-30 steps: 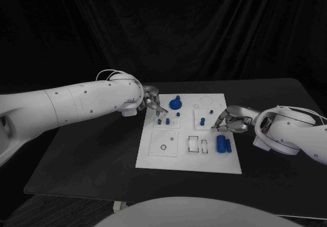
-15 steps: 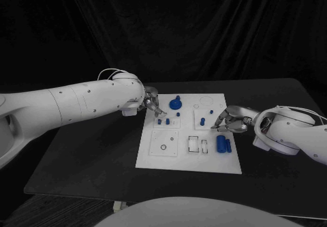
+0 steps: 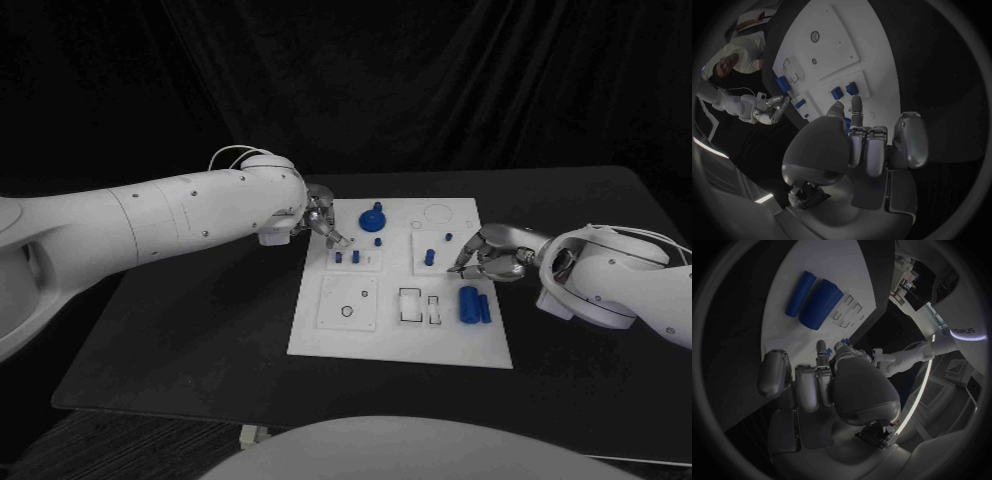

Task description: Assemble the parts on the task board

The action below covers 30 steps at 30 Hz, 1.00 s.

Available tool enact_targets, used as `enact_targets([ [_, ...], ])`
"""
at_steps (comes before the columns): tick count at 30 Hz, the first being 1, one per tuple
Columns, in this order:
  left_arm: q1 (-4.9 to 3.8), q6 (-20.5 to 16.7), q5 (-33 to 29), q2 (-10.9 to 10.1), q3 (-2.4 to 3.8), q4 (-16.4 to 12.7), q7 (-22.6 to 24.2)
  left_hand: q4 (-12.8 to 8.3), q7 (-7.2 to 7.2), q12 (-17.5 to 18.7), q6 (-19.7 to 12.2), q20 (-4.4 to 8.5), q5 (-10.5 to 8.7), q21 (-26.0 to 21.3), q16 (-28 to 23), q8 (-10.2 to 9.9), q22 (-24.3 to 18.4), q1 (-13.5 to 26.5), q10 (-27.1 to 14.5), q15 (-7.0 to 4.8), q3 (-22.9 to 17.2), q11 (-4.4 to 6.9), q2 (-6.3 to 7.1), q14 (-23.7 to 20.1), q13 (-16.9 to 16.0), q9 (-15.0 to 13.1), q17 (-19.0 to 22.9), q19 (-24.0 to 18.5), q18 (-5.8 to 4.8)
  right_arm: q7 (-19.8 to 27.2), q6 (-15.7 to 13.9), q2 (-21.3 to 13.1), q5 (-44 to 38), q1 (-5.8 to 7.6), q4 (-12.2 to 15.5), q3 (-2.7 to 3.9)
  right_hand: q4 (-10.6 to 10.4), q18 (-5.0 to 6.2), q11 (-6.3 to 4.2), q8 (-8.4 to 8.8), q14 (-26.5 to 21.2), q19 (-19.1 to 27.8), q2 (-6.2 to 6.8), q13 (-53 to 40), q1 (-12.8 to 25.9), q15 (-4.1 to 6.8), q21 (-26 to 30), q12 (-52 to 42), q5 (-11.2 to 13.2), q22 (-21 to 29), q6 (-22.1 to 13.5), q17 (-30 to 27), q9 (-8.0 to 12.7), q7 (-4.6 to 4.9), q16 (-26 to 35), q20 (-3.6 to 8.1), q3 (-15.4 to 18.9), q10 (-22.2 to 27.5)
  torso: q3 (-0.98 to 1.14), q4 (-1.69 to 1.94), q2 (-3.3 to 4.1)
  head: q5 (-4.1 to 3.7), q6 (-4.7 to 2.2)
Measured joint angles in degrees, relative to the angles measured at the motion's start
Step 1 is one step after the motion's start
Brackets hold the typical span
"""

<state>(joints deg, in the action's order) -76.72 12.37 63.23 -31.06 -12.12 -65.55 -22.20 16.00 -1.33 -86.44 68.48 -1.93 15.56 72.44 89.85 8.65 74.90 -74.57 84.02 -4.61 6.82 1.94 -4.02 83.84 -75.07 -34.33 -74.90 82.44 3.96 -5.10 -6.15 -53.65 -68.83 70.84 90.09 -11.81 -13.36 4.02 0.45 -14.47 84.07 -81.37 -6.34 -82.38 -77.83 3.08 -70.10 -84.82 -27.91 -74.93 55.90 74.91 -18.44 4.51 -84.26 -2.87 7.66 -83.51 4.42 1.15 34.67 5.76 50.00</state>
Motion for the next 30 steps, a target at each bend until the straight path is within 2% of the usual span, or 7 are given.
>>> enact_targets([
  [3,0.25,0.0,0.0,0.0,0.0,0.1,0.0,0.3,0.0,0.0,0.0,0.0,-2.88,0.0,0.0,0.0,0.0,0.7,0.0,0.0,0.2,0.0,0.02,0.0,0.1,-0.5,0.0,0.0,0.0,0.0,0.0,0.0,0.0,0.0,0.0,0.0,0.0,0.0,0.0,0.0,0.0,0.0,0.0,0.0,0.0,0.0,0.0,0.0,0.0,0.0,0.0,0.0,0.0,0.0,0.2,0.0,0.0,0.0,0.0,0.0,0.0,0.0,0.0],
  [6,0.52,0.0,0.0,0.1,0.0,0.3,0.1,0.3,-0.21,0.0,-0.2,0.0,-4.55,0.0,0.0,0.0,0.0,1.5,0.0,0.0,0.2,-0.01,-0.08,0.0,0.1,-0.9,0.0,0.0,0.0,0.0,0.0,0.0,0.0,0.0,0.0,0.0,0.0,0.0,0.01,0.0,0.0,0.0,0.0,0.0,0.0,0.0,0.0,0.0,0.0,0.0,0.0,0.0,0.0,0.0,0.2,0.0,0.0,0.0,0.0,0.0,0.0,-0.09,0.0],
  [12,0.71,0.0,0.0,0.5,-0.01,0.7,0.1,0.3,-0.2,0.0,-0.2,0.0,-5.93,-0.4,0.0,0.0,0.0,1.9,0.0,0.0,0.2,-0.01,-0.39,0.0,0.1,-1.2,0.0,0.0,0.0,0.0,0.1,0.0,0.0,0.0,0.0,-0.01,0.0,0.0,0.09,0.0,0.0,0.0,0.0,0.0,0.0,0.01,0.0,-0.2,0.0,0.0,0.0,0.0,0.0,0.0,0.2,0.0,0.0,0.1,-0.01,0.0,-0.01,0.02,0.0],
  [19,0.85,0.3,0.1,0.9,-0.01,1.1,0.0,0.3,-0.42,0.4,-0.4,-0.01,-5.93,-0.7,0.0,0.0,0.0,1.9,0.0,0.0,0.2,-0.01,-0.39,0.0,0.0,-1.3,0.0,0.0,0.0,0.0,0.1,0.1,0.0,0.0,0.0,-0.02,0.0,0.0,-0.08,0.0,-0.1,0.0,0.0,0.0,0.0,0.17,0.0,0.1,0.0,0.0,0.0,0.0,0.0,0.0,0.2,0.0,0.0,-0.2,-0.01,-0.01,-0.01,-0.3,0.0],
  [24,0.99,0.5,0.1,1.1,-0.01,1.3,-0.1,0.3,-0.56,0.4,-0.6,-0.01,-5.81,-0.7,0.0,0.0,0.0,1.9,0.0,0.01,0.2,-0.01,-0.39,0.0,0.0,-1.4,0.0,0.0,0.0,0.0,0.2,0.1,0.0,0.0,0.0,0.0,0.0,0.0,-0.03,0.0,-0.1,0.0,0.0,0.0,0.0,0.17,0.0,0.1,0.0,0.0,0.0,0.0,0.0,0.0,0.2,0.0,0.0,-0.2,-0.01,-0.02,-0.01,-0.21,0.0],
  [30,1.21,1.0,0.1,1.4,0.0,1.5,-0.2,0.0,-0.42,0.4,-0.8,-0.01,-1.92,-0.7,0.0,0.0,0.0,1.7,0.0,0.01,-0.5,-0.02,-0.2,0.0,0.0,-1.9,0.0,0.0,0.0,0.0,0.3,0.1,0.0,0.0,-0.1,0.0,0.0,0.0,-0.02,0.0,-0.1,0.0,0.0,0.0,0.0,0.17,0.0,0.1,0.0,0.0,0.0,0.0,0.0,0.0,0.2,0.0,0.0,-0.2,0.01,-0.02,-0.01,-0.34,0.0],
])
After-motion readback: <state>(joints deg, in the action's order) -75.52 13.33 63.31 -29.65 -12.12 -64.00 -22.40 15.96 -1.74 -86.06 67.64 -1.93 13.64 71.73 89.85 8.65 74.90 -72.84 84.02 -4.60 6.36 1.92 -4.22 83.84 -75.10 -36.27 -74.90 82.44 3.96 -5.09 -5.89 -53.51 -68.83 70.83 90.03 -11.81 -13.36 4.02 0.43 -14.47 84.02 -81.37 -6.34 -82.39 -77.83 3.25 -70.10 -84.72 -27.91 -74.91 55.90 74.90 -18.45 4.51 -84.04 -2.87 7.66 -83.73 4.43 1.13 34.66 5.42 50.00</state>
